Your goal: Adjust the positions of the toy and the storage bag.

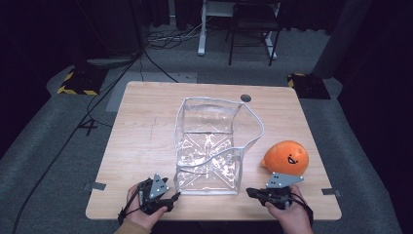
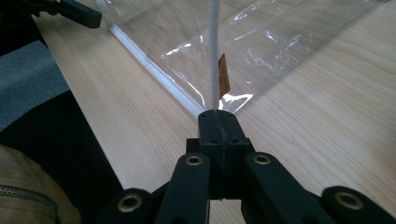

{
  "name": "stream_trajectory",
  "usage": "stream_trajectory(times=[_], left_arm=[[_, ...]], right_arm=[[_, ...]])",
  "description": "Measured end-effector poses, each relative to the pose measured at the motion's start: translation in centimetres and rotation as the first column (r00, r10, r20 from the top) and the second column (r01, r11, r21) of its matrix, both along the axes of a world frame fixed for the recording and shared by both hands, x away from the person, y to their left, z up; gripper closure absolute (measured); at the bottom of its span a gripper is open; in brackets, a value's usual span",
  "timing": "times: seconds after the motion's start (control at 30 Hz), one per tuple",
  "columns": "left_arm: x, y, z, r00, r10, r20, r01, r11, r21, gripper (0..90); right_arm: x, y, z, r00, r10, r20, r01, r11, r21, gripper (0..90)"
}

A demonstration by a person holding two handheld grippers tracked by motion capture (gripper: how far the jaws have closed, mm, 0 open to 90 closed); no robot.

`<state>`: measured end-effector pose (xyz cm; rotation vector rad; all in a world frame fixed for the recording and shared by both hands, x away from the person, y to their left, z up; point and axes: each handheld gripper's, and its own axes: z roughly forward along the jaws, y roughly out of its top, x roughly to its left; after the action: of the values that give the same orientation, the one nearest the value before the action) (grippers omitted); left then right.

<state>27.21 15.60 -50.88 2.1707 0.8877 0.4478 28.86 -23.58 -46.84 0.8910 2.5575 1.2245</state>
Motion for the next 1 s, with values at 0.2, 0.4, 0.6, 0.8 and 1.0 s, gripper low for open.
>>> stream_trajectory(times=[0.2,0.4,0.6,0.8,1.0], left_arm=[[-0.2,-0.2,0.6,0.9994,-0.024,0.025,0.025,0.9995,-0.018,46.9],[0.1,-0.1,0.8,0.9964,-0.084,-0.015,0.083,0.9945,-0.064,81.1],[-0.6,-0.4,0.9,0.9895,-0.139,-0.039,0.136,0.9886,-0.064,85.0],[-2.0,-1.8,1.1,0.9779,-0.202,-0.052,0.2,0.9784,-0.053,85.1],[-3.6,-3.2,1.2,0.9619,-0.264,-0.071,0.26,0.9638,-0.057,84.6]], right_arm=[[0.8,1.1,0.1,0.9997,-0.011,0.023,0.011,1.0,0.028,67.3],[1.6,2.7,0.1,0.9986,0.016,0.05,-0.016,1.0,-0.014,87.7],[0.1,1.9,0.2,0.9991,0.02,0.037,-0.019,1.0,-0.019,87.9],[-2.1,0.4,0.4,0.9997,0.021,0.011,-0.021,0.999,-0.025,87.9],[-3.8,-1.4,0.6,1.0,0.003,-0.004,-0.003,0.999,-0.042,87.9]])
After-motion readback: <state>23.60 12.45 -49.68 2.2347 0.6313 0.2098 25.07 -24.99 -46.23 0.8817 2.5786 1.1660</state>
